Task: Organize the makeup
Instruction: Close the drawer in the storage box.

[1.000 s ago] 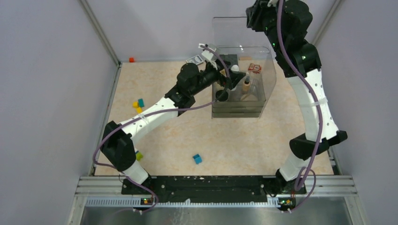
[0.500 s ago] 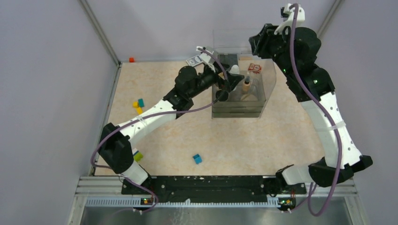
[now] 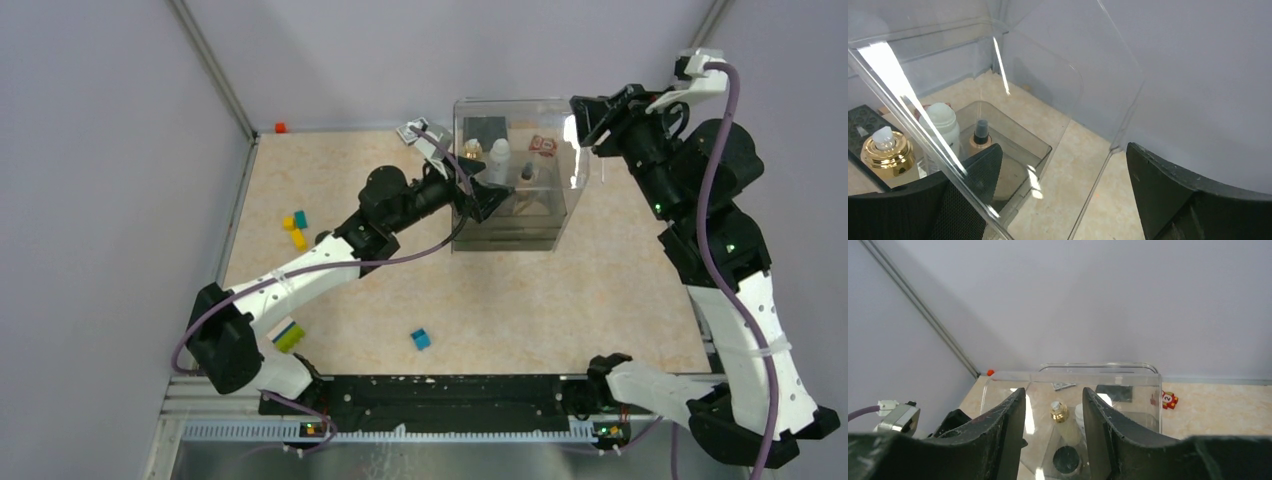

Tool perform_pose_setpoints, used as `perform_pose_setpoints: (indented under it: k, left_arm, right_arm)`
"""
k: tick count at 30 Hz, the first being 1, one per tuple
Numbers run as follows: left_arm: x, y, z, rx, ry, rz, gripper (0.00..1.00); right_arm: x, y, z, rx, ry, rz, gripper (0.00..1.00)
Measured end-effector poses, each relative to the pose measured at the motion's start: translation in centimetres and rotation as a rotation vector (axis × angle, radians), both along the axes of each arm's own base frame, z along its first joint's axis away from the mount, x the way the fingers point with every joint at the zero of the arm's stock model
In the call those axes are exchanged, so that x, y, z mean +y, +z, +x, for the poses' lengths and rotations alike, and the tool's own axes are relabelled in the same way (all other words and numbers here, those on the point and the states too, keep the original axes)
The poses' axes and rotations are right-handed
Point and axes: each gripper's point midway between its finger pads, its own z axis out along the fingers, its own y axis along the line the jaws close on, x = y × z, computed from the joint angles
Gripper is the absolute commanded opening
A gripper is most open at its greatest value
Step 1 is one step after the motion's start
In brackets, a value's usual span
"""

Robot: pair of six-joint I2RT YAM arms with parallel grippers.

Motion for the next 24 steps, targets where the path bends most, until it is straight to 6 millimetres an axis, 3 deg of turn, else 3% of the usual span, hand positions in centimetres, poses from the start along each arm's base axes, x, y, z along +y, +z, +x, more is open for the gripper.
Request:
perform_pose_setpoints:
  k: [7,13,24]
  left_arm:
    - [0.1,-2.0,-1.0,0.052,-0.007,0.02,0.99]
    - [0.0,-6.3,-1.8,0.118,-0.021,0.078,0.99]
    - [1.2,-8.8,-2.9,0.144,-0.01,0.104,0.99]
  right_arm:
    - [-1.0,-2.5,-0.5,0.02,-0.042,0.013,0.45]
    - [-2.0,-7.7,-1.2,0.062,-0.075,0.023,0.45]
    - [-4.4,-10.1,-2.7,0.047,-0.16,0.046,0.46]
